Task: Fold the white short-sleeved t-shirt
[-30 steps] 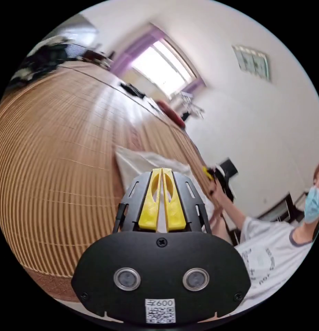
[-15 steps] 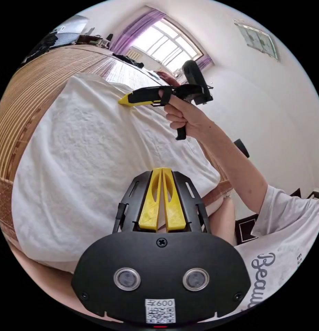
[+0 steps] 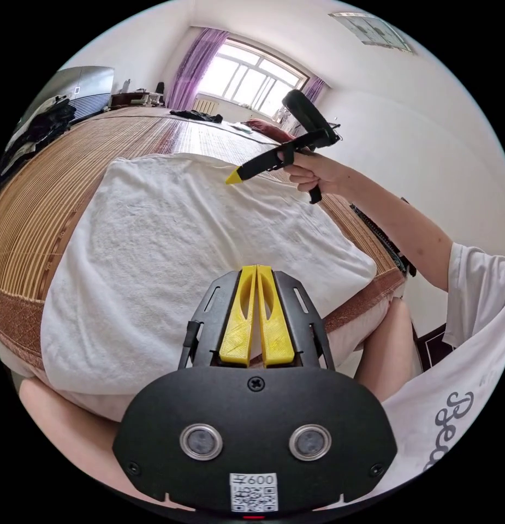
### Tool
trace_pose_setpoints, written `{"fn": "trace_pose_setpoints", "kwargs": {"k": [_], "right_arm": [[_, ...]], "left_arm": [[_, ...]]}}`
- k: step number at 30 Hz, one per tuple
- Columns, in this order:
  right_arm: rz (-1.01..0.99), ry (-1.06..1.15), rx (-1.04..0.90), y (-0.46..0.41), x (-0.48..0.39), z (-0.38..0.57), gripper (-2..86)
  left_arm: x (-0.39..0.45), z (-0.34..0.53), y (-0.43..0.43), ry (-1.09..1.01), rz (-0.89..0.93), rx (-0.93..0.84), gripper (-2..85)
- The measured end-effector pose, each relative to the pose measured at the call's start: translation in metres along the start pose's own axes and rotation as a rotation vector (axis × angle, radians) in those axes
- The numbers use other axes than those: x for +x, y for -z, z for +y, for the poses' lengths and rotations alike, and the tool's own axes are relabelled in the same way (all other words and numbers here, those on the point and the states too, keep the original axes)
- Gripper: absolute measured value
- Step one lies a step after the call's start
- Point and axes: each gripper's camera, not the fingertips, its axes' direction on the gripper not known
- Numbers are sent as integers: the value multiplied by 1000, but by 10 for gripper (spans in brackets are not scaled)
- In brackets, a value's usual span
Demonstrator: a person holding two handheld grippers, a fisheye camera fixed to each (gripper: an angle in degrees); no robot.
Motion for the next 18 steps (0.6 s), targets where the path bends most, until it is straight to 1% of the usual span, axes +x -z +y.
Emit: {"fn": "trace_pose_setpoints", "kwargs": {"k": [1,2,3,4,5,6,7,8,9,10,11,12,13,15,17,18], "right_arm": [[43,-93,77,12,23,5,-8],[169,-229,195,33,44,16,-8],[316,-367,272,47,52,26,-8],[578,-589,433,76,55,52,-8],[620,-623,596,99,47,79,-9],[570,-586,661,107,44,90,-9],[420,-514,710,118,44,105,-9],[277,-467,670,123,48,113,-8],[216,-440,630,122,51,114,-8],[115,-377,534,118,53,114,-8],[42,-292,441,112,50,113,-8],[26,-259,398,109,49,113,-8],[65,-255,359,108,47,115,-7],[164,-263,404,120,44,124,-5],[297,-288,446,143,43,140,5],[323,-304,451,150,45,145,10]], "left_arm": [[1,-1,0,-1,-1,-3,0],[1,-2,1,0,-1,-7,0],[1,-3,2,3,2,-11,0],[1,-5,3,3,7,-13,0],[0,-5,4,4,10,-14,0],[-2,-6,5,11,21,-14,0],[-3,-7,6,13,25,-14,0],[-3,-8,7,7,25,-14,0],[-2,-9,9,-8,15,-14,0],[0,-10,11,-22,2,-15,0],[0,-11,12,-28,-4,-16,0],[1,-13,14,-37,-14,-19,0],[1,-14,15,-39,-16,-20,1],[-4,-17,19,-29,-12,-21,2],[-11,-22,25,29,16,-27,4],[-19,-32,34,84,69,-71,6]]}}
